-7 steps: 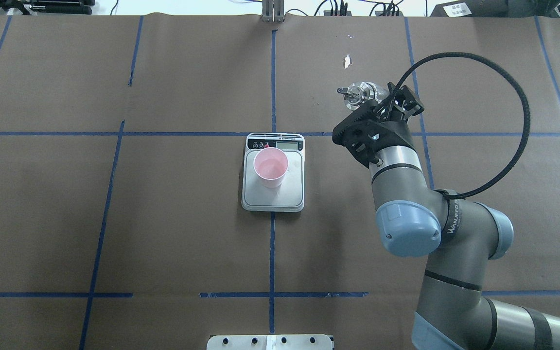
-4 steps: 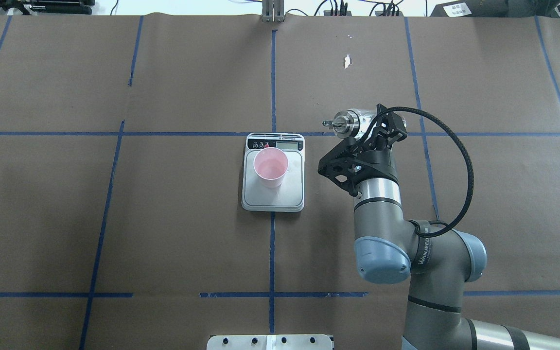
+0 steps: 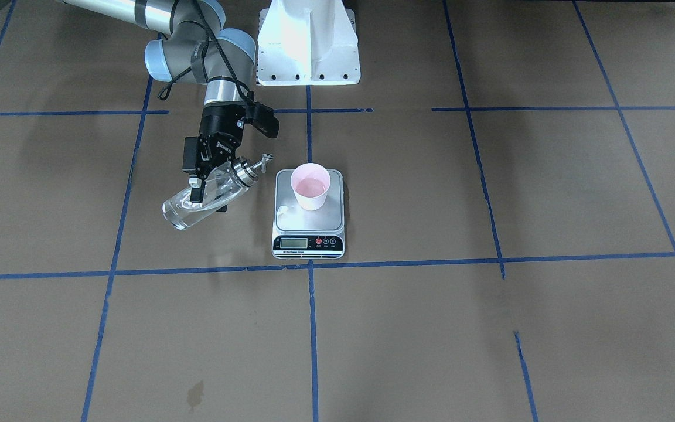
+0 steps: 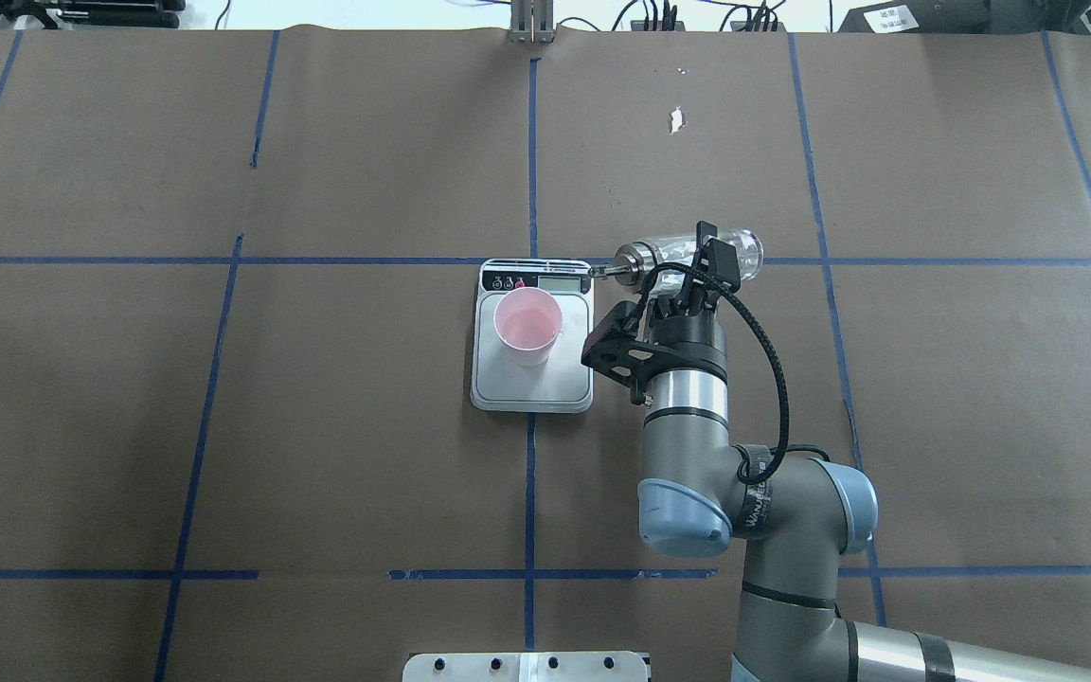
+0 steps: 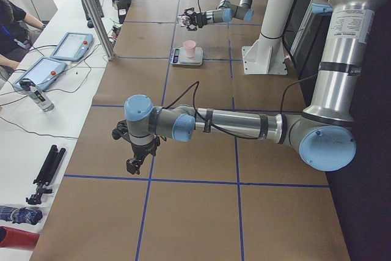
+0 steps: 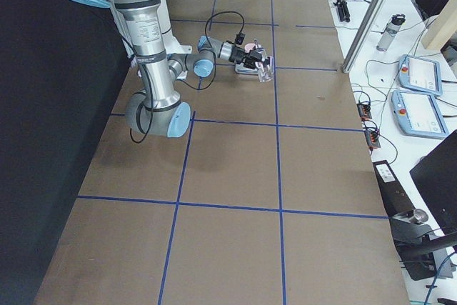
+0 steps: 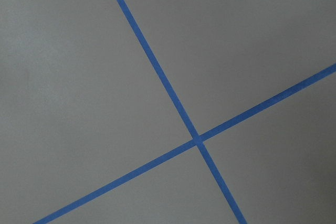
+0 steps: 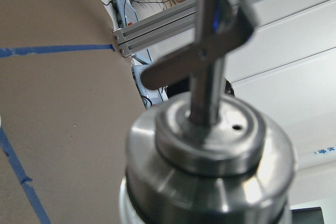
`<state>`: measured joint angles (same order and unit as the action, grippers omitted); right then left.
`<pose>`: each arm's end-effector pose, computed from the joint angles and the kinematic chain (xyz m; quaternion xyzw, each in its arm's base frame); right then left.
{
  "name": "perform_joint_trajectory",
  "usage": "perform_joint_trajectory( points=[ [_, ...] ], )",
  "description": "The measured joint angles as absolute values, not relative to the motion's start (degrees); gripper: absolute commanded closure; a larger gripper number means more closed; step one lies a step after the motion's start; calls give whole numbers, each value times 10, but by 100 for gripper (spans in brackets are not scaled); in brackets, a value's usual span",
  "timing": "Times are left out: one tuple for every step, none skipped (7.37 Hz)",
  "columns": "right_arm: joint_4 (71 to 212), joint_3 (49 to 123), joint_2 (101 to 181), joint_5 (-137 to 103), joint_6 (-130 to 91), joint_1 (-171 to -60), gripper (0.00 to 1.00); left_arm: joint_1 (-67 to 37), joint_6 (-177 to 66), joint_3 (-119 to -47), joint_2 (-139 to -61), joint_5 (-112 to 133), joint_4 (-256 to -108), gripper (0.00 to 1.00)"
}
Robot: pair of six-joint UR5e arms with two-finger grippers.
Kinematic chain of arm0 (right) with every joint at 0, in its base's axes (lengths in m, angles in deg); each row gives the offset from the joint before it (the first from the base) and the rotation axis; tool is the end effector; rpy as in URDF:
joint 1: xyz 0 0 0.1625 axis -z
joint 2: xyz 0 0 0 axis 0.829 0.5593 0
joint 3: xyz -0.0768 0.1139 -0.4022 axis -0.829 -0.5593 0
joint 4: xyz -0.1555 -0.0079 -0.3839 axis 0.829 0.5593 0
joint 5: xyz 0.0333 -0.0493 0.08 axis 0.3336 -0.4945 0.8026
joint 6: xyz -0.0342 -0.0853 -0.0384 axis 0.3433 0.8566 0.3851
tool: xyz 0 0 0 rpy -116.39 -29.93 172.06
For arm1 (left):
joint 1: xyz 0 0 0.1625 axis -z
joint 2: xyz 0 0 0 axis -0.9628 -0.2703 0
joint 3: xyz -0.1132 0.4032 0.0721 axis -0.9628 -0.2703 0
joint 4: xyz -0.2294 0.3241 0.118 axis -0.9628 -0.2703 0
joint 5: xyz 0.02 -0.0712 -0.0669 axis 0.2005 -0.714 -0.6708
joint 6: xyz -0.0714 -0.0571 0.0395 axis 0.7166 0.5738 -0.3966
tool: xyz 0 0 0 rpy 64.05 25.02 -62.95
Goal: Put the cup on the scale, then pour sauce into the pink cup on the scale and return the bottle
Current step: 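Tilt the bottle with the right gripper, spout over the cup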
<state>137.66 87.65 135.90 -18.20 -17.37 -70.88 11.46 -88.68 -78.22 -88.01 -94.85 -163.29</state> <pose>-0.5375 -0.3763 0.3031 0.5971 0.1294 -0.1905 0.7684 -0.0315 -0.5664 0.6156 0.1341 0.3031 0.2150 0.9187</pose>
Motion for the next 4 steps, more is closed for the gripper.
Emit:
perform_joint_trajectory(
  points=[
    [1377, 870, 1356, -189, -150, -708, 100, 115, -887, -778, -881, -949, -1636, 0],
    [1377, 866, 1349, -196, -129, -708, 100, 115, -887, -775, -882, -949, -1638, 0],
    [1379, 861, 1339, -204, -111, -708, 100, 115, -887, -773, -883, -949, -1639, 0],
    [1388, 858, 1330, -213, -99, -708, 100, 115, -888, -771, -883, -949, -1640, 0]
  ],
)
